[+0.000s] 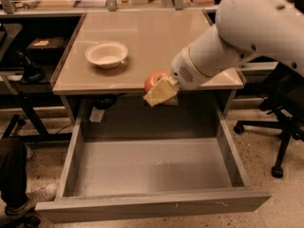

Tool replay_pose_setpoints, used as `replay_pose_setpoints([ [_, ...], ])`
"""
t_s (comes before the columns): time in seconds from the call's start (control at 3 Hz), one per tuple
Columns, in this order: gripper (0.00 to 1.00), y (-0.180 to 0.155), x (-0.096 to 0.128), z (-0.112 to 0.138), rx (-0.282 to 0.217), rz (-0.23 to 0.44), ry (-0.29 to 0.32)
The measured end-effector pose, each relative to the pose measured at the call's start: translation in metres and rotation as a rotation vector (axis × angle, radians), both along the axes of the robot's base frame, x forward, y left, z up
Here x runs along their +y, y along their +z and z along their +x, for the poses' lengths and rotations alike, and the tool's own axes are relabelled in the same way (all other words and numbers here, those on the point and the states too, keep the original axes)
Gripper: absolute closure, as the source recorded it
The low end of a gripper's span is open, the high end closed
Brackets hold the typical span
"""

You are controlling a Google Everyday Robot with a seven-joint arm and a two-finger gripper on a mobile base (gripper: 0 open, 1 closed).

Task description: Pick apple from top drawer and place on counter

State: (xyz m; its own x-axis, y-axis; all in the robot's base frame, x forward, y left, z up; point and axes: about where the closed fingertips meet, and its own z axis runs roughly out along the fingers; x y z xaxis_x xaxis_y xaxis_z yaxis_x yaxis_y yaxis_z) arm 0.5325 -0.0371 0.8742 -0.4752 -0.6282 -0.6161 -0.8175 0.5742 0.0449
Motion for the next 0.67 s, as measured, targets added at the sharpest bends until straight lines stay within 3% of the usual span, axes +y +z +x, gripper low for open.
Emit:
replay_pose_setpoints([
  [0.33, 1.00, 0.022, 0.008, 0.038, 0.005, -0.005, 0.016],
  [0.67, 1.00, 0.021, 0.015, 0.079, 0.032, -0.012, 0.029],
])
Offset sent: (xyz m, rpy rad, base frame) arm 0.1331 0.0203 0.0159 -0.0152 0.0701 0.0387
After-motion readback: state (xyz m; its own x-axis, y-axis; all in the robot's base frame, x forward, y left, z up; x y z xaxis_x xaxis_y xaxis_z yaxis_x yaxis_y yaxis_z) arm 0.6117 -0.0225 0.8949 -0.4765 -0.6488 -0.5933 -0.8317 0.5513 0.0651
